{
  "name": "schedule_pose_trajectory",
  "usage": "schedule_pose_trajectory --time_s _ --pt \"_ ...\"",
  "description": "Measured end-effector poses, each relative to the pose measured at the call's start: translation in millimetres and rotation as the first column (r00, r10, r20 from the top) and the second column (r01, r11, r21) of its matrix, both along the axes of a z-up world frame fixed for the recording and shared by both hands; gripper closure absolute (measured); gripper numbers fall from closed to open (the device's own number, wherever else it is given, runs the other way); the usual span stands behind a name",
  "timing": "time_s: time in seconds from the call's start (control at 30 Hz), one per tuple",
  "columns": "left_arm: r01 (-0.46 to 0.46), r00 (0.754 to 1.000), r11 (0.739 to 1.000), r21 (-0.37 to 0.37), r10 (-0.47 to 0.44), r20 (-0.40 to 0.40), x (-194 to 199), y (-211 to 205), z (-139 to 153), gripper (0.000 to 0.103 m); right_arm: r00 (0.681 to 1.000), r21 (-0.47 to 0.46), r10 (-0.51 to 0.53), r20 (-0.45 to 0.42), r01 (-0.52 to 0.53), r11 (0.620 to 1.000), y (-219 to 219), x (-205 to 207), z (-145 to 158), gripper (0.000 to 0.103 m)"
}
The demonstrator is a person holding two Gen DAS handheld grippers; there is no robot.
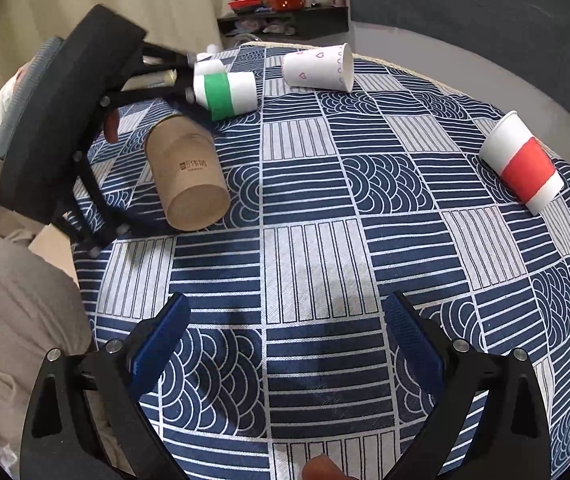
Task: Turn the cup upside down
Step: 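Grasp the brown cup with the left gripper while the right gripper releases it, then rotate the brown cup rim-down with the left gripper and lower it onto the table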
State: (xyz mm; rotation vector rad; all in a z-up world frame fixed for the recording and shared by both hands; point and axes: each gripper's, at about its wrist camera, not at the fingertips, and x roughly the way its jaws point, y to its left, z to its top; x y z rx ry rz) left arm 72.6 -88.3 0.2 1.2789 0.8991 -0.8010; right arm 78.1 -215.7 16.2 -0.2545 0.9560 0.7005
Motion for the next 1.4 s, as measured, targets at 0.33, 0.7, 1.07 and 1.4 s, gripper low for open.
schedule_pose_trajectory --time_s 0.33,0.7,1.07,1.4 --pt "-0.149 0.989 0.924 -0.353 0.148 -0.028 18.5 24.0 53.8 0.042 0.999 0.023 -0.027 0.023 0.026 0.999 -3.5 -1.5 0.8 0.01" --pt "-0.38 0.902 0.615 -0.691 0.412 -0.13 57.7 75.4 65.9 0.042 0.995 0.09 -0.078 0.067 0.072 0.993 13.4 9.0 5.1 0.01" --pt "-0.477 0.817 0.344 -0.809 0.512 -0.264 89.4 96.5 57.1 0.042 0.987 0.124 -0.137 0.087 0.125 0.984 41.8 38.7 -3.1 0.01" --pt "-0.515 0.717 0.185 -0.837 0.629 -0.302 104.6 100.3 40.9 0.042 0.987 0.119 -0.127 0.103 0.114 0.986 61.2 48.5 -8.9 0.01"
